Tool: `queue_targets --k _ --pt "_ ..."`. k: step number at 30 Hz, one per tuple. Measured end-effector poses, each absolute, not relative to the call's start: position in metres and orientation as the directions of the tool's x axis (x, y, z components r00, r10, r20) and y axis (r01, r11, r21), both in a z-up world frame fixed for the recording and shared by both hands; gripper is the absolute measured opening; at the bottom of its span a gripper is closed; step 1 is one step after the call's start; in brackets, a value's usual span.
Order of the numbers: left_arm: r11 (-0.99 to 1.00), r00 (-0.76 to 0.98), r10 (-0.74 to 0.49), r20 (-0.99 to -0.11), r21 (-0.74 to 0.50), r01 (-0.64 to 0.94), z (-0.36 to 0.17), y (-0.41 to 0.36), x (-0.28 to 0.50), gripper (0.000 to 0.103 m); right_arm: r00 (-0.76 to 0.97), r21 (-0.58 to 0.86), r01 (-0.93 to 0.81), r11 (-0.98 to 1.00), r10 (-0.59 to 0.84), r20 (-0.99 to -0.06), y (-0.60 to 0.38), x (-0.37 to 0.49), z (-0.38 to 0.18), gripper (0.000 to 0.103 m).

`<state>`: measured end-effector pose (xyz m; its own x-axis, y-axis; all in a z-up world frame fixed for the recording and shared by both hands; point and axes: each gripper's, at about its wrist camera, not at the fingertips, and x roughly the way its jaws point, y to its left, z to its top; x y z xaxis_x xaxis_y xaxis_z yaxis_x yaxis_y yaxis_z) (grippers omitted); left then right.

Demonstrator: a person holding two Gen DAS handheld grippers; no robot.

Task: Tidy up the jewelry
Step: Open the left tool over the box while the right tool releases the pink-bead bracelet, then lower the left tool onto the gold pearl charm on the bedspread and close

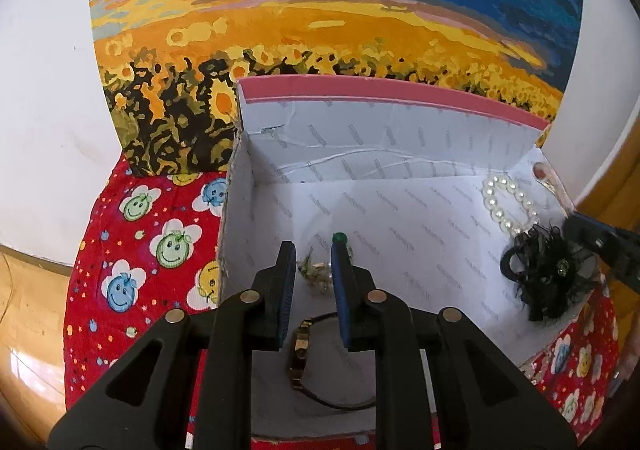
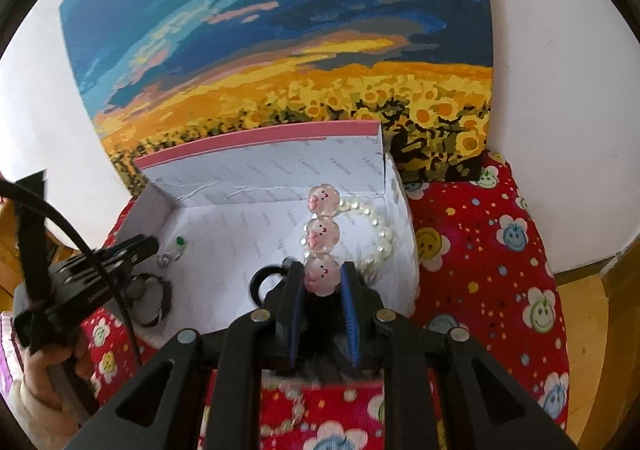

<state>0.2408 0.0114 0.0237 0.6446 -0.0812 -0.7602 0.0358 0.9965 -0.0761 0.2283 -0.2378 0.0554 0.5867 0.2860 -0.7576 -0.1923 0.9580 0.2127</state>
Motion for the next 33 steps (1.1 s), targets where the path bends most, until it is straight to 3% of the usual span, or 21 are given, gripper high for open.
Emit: queue_targets --k 4,7,9,11,13,33 --pt "0.996 0.632 -0.084 -0.771 -0.078 0.037 0.023 0.010 0.239 0.018 0.575 0.212 -0.179 0.961 0.277 -0.770 -0.235 0.243 0.045 0.021" --pt "0.995 0.624 -0.098 -0.775 -0.082 0.055 0.024 0.007 0.236 0.028 0.556 0.237 -0.175 0.955 0.295 -0.777 -0.237 0.245 0.038 0.021" --pt "0.990 0.624 -0.142 -0.769 -0.111 0.089 0.026 0.004 0.232 0.050 0.563 0.229 -0.178 0.957 0.290 -0.774 -0.238 0.243 0.039 0.026" --pt "0.987 0.628 -0.159 -0.762 -0.117 0.109 0.029 -0.001 0.228 0.068 0.571 0.234 -0.178 0.956 0.294 -0.767 -0.240 0.239 0.043 0.038" --pt "0.989 0.643 -0.145 -0.752 -0.088 0.120 0.033 -0.008 0.222 0.069 0.578 0.257 -0.182 0.949 0.314 -0.753 -0.243 0.234 0.049 0.049" --pt "0.993 0.642 -0.120 -0.757 -0.090 0.079 0.074 0.014 0.117 0.069 0.568 0.330 -0.244 0.912 0.410 -0.713 -0.241 0.119 0.109 0.066"
